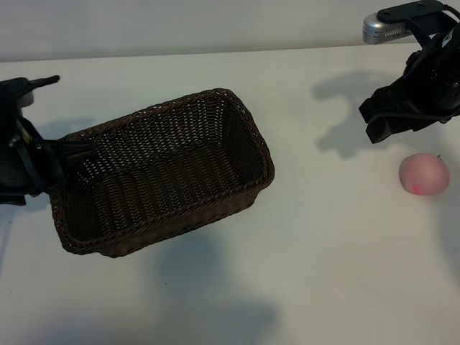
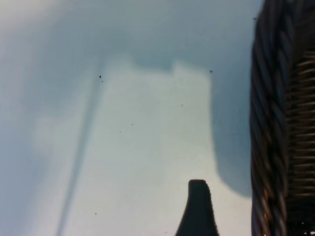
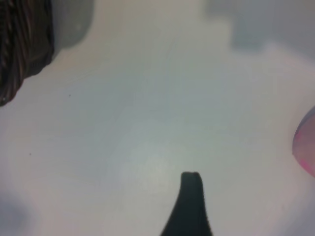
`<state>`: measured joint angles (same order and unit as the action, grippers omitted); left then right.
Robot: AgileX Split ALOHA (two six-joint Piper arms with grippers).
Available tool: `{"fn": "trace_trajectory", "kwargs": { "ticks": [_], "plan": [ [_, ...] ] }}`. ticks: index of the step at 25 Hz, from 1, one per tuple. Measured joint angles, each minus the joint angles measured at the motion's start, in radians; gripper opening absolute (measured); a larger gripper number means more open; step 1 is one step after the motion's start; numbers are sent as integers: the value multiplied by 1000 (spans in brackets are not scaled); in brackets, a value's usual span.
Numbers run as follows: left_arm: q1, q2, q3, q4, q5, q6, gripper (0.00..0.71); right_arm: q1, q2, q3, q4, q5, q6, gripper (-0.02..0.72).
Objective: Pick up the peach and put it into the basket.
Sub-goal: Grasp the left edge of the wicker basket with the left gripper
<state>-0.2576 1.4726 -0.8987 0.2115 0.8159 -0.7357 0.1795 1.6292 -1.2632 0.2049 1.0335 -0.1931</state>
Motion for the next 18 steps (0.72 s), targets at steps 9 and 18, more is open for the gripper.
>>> {"fn": "trace_trajectory", "kwargs": {
  "ticks": [9, 18],
  "plan": [
    [16, 19, 0, -71, -84, 41, 575, 0, 0, 0, 0, 1, 0, 595],
    [16, 101, 0, -112, -93, 73, 575, 0, 0, 0, 0, 3, 0, 595]
  ]
}}
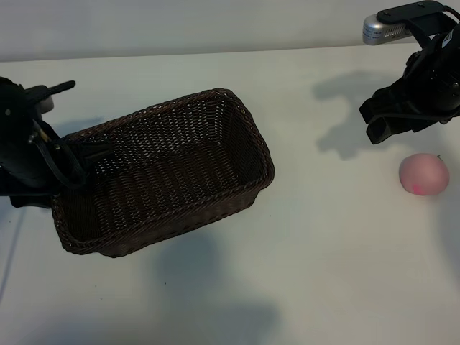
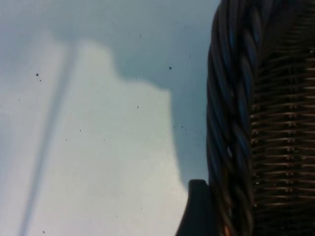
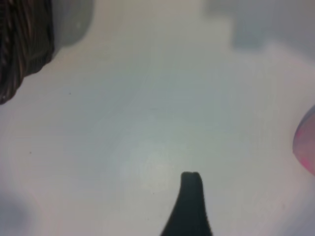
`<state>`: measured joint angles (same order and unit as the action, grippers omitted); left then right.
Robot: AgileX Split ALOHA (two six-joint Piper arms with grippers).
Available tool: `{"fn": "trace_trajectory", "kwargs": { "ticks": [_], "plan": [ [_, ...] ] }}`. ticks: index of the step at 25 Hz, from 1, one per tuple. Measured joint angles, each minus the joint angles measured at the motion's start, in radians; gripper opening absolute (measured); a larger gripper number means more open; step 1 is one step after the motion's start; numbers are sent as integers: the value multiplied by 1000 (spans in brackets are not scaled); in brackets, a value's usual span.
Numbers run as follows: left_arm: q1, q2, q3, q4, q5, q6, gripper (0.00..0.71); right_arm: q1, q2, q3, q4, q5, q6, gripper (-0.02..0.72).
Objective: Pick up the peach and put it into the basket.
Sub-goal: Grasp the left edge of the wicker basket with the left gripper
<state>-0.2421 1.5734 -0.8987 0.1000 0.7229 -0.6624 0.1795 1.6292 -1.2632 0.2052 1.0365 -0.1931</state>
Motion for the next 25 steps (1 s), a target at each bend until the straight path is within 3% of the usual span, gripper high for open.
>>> {"fn": "trace_trajectory", "kwargs": {
  "ticks": [4, 12, 25],
  "plan": [
    [8, 7, 44, -5, -57, 2, 575, 0, 0, 0, 0, 0, 0, 595],
    [91, 53, 142, -100, -181, 117, 575, 0, 0, 0, 0, 0, 0, 595],
    [92, 96, 144, -153, -237, 162, 567, 0, 0, 0, 1, 0, 0, 595]
  ]
}}
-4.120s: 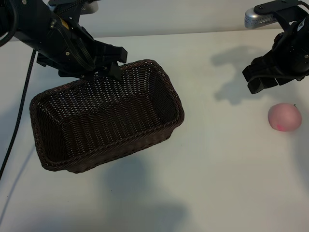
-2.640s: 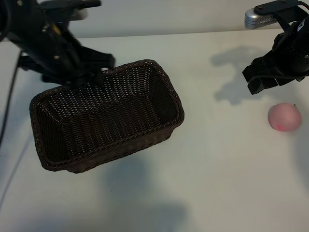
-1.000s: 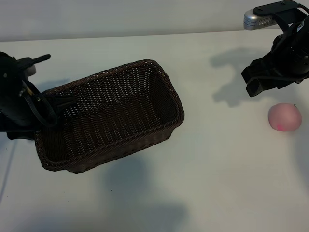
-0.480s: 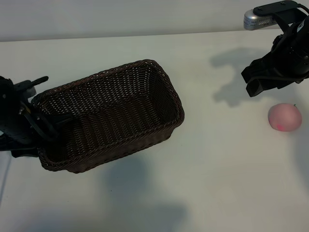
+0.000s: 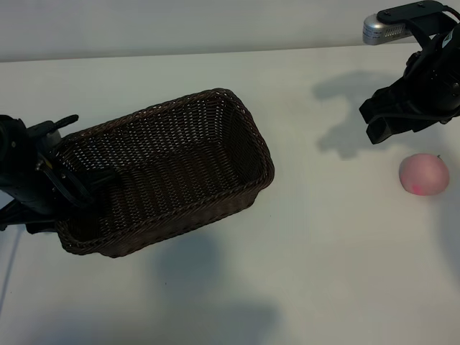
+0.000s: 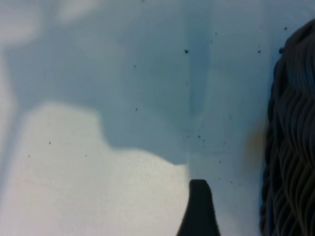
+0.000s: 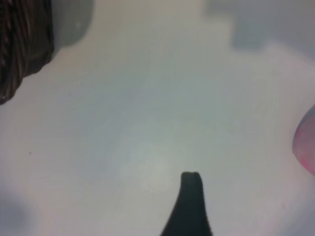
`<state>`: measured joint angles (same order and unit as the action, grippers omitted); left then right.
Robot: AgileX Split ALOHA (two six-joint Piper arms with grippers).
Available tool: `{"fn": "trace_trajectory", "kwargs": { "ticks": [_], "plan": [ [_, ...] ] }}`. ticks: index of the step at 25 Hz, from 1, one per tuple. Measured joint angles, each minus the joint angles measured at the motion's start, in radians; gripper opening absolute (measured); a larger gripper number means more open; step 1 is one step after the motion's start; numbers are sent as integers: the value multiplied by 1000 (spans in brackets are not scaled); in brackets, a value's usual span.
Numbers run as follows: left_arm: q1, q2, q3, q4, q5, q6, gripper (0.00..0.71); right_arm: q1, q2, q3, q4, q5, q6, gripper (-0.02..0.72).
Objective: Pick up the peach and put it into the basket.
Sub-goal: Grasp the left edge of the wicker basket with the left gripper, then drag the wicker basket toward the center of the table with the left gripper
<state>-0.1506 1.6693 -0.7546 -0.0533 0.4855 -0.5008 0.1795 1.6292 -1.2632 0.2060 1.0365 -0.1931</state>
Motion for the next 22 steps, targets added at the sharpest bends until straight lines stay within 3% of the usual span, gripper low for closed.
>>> {"fn": "trace_trajectory", "kwargs": {
  "ticks": [4, 7, 22],
  "plan": [
    [0, 0, 0, -2, 0, 0, 504, 0, 0, 0, 0, 0, 0, 595],
    [0, 0, 0, -2, 0, -1, 419, 0, 0, 0, 0, 0, 0, 595],
    [1, 0, 0, -21, 0, 0, 413, 0, 0, 0, 0, 0, 0, 595]
  ]
}}
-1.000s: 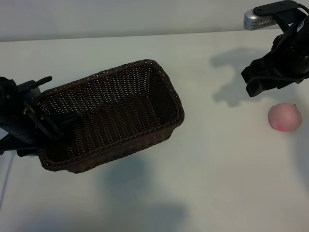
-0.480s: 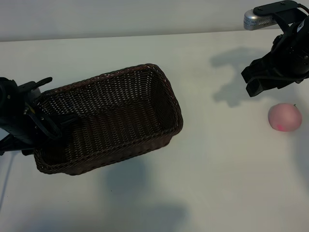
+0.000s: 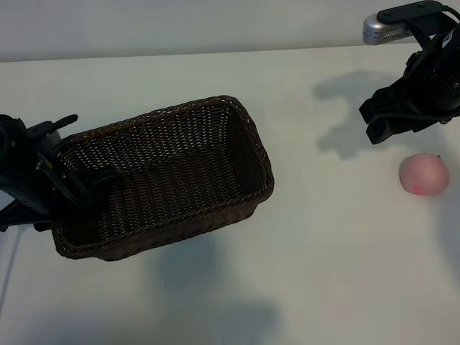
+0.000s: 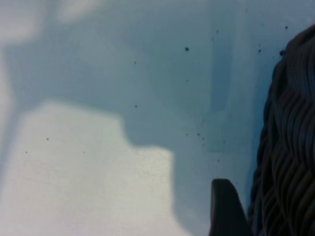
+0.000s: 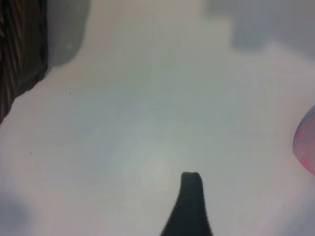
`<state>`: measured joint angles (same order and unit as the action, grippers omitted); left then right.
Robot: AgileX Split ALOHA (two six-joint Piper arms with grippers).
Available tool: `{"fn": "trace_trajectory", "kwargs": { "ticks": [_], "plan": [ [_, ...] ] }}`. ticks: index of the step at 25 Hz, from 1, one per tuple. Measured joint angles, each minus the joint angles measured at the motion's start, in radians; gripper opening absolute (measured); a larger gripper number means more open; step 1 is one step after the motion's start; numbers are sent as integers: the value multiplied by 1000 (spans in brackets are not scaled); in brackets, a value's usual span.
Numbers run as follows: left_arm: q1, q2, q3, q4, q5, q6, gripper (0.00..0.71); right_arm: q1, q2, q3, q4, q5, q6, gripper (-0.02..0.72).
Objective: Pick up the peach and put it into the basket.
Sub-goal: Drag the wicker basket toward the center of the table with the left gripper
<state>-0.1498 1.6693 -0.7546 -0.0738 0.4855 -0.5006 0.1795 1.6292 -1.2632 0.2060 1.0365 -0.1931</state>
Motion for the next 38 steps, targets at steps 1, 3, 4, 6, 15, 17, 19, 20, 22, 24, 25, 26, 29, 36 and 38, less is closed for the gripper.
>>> {"fn": "trace_trajectory", "kwargs": {
  "ticks": [1, 3, 4, 6, 15, 17, 19, 20, 22, 24, 25, 26, 29, 36, 38],
  "plan": [
    [0, 0, 0, -9, 0, 8, 413, 0, 0, 0, 0, 0, 0, 595],
    [0, -10, 0, -50, -9, 41, 413, 0, 0, 0, 0, 0, 0, 595],
    [0, -17, 0, -75, -16, 63, 413, 0, 0, 0, 0, 0, 0, 595],
    [7, -41, 1, -140, -27, 109, 410, 0, 0, 0, 0, 0, 0, 595],
    [27, -108, 3, -367, -34, 333, 333, 0, 0, 0, 0, 0, 0, 595],
    [27, -108, 3, -408, -31, 375, 333, 0, 0, 0, 1, 0, 0, 595],
    [27, -108, 3, -453, -35, 415, 333, 0, 0, 0, 1, 0, 0, 595],
    [27, -108, 3, -482, -36, 439, 333, 0, 0, 0, 1, 0, 0, 595],
    [27, -108, 3, -540, -37, 488, 333, 0, 0, 0, 2, 0, 0, 595],
    [27, -108, 2, -598, -37, 534, 333, 0, 0, 0, 2, 0, 0, 595],
    [27, -108, -2, -622, -37, 560, 333, 0, 0, 0, 2, 0, 0, 595],
    [27, -108, -6, -649, -36, 580, 333, 0, 0, 0, 2, 0, 0, 595],
    [27, -108, -26, -703, -37, 624, 333, 0, 0, 0, 2, 1, 0, 595],
    [27, -100, -114, -665, -39, 622, 333, 0, 0, 0, 2, 1, 0, 595],
    [27, -75, -166, -632, -31, 591, 333, 0, 0, 0, 2, 1, 0, 595]
  ]
}}
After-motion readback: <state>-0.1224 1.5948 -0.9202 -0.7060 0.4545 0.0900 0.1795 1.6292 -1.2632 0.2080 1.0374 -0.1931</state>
